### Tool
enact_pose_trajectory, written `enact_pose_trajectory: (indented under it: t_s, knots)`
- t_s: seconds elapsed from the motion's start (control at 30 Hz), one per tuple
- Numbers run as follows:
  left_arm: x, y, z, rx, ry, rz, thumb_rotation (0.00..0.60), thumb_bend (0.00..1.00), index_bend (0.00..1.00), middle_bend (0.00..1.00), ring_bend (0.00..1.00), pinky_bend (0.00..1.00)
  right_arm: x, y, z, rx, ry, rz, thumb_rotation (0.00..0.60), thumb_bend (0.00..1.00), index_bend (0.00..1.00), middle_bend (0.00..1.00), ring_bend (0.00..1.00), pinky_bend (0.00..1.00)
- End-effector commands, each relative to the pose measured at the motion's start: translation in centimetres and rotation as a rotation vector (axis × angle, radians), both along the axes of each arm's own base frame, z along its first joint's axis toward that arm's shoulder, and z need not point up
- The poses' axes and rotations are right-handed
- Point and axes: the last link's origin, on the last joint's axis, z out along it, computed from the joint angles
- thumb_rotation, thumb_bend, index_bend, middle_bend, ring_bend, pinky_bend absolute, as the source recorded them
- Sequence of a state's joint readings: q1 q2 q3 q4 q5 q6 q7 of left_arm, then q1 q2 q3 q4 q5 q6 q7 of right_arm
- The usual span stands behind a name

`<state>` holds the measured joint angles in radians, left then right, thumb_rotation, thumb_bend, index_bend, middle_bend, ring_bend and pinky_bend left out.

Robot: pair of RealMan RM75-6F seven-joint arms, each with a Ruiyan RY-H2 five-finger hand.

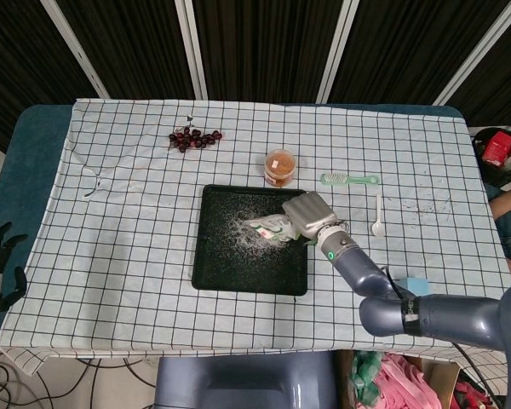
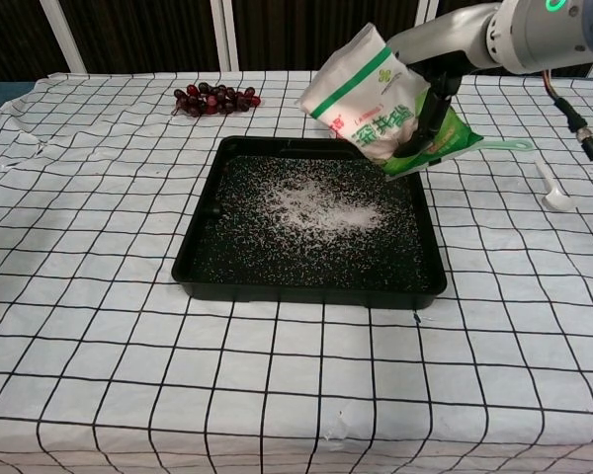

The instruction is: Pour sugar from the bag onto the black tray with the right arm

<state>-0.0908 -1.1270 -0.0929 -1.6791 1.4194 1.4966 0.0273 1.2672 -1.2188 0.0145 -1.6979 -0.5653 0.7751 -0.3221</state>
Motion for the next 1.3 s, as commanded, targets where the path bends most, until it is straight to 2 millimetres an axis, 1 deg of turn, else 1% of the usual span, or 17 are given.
enact_pose_trajectory:
  t_s: [0.03, 0.17, 0.23, 0.3, 0.53, 0.77, 1.0, 1.3]
  knots:
    - [0.0, 0.0, 0.0, 0.0, 0.001, 0.0, 0.6, 0.66, 0.2, 0.03, 0.0, 0.0, -1.8, -0.4, 0.2, 0.016, -0.19, -0.069, 0.6, 0.45, 0.52, 0.44, 0.56, 0.63]
    - [0.0, 0.0, 0.0, -0.001, 0.002, 0.001, 0.6, 0.66, 0.2, 0.03, 0.0, 0.0, -2.8, -0.1, 0.1, 0.035, -0.299, -0.134, 0.6, 0.45, 0.52, 0.43, 0.55, 0.63]
    - [0.0, 0.0, 0.0, -0.002, 0.002, 0.001, 0.6, 0.66, 0.2, 0.03, 0.0, 0.0, -3.8, 0.1, 0.1, 0.028, -0.379, -0.19, 0.6, 0.45, 0.53, 0.42, 0.54, 0.63]
    - [0.0, 0.0, 0.0, 0.0, 0.001, 0.001, 0.6, 0.66, 0.2, 0.03, 0.0, 0.0, -4.8, 0.2, 0.1, 0.011, -0.417, -0.207, 0.6, 0.45, 0.53, 0.42, 0.54, 0.63]
    - [0.0, 0.0, 0.0, 0.0, 0.005, 0.002, 0.6, 0.66, 0.2, 0.03, 0.0, 0.0, -9.0, 1.0, -0.1, -0.089, -0.435, -0.2, 0.6, 0.45, 0.54, 0.42, 0.54, 0.63]
    - [0.0, 0.0, -0.1, 0.0, 0.007, 0.002, 0.6, 0.66, 0.2, 0.03, 0.0, 0.0, -12.2, 1.8, -1.1, -0.148, -0.477, -0.224, 0.6, 0.45, 0.54, 0.41, 0.54, 0.62]
    - [-0.1, 0.0, -0.1, -0.003, 0.008, 0.006, 0.6, 0.66, 0.2, 0.03, 0.0, 0.0, -13.8, 2.4, -2.0, -0.196, -0.493, -0.23, 0.6, 0.45, 0.56, 0.41, 0.54, 0.62]
    - [-0.1, 0.0, -0.1, -0.004, 0.009, 0.008, 0.6, 0.66, 0.2, 0.03, 0.0, 0.0, -14.3, 2.7, -3.3, -0.284, -0.519, -0.243, 0.6, 0.44, 0.56, 0.41, 0.54, 0.62]
